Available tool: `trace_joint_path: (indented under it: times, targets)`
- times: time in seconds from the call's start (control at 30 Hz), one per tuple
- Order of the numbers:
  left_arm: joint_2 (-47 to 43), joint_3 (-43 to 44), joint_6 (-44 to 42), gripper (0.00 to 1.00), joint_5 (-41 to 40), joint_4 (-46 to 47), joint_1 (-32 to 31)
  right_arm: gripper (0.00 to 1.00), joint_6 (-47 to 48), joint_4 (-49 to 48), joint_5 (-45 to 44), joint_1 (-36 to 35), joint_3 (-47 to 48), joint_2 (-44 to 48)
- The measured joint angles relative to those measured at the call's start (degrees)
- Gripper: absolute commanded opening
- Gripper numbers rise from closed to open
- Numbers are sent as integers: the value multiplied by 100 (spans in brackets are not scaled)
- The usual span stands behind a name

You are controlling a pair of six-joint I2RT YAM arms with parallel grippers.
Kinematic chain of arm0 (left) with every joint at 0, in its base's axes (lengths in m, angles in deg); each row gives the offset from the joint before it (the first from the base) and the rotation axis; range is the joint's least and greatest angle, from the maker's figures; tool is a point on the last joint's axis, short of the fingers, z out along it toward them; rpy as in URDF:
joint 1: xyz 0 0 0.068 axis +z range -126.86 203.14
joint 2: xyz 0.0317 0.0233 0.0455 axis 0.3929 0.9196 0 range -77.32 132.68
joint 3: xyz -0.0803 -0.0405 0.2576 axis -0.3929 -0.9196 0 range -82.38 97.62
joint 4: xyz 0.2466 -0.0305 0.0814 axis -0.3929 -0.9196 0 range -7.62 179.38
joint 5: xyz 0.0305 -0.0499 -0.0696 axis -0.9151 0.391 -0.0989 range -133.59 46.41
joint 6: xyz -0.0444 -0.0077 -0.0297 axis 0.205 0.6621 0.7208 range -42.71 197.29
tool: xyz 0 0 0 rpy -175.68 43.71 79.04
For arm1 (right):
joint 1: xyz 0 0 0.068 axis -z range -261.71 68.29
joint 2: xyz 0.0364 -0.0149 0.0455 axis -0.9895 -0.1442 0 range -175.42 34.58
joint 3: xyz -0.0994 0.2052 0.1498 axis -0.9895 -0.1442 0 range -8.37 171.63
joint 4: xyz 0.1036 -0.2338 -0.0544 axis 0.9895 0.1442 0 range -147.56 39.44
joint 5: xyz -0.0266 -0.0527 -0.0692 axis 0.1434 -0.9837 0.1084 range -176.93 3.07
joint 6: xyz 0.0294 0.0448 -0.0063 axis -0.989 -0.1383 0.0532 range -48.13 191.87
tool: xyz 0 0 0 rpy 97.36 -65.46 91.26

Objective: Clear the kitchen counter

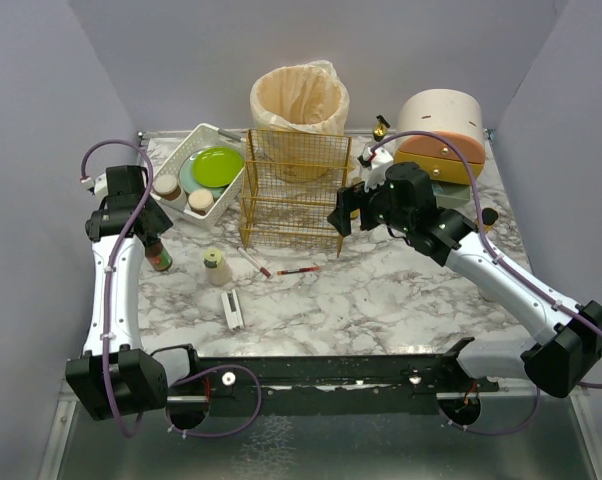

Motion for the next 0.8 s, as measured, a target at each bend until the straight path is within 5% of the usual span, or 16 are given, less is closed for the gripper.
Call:
trace_joint_path:
  times: [0.27,0.53,0.8]
  targets:
    - [105,-109,-37,79,-26,341,0,100,9,4,90,0,0,0]
    - [256,-109,-184,63,-46,691,9,100,31,4,157,0,0,0]
    - [271,-164,-286,64,-136,807,42,100,74,4,181,0,0,0]
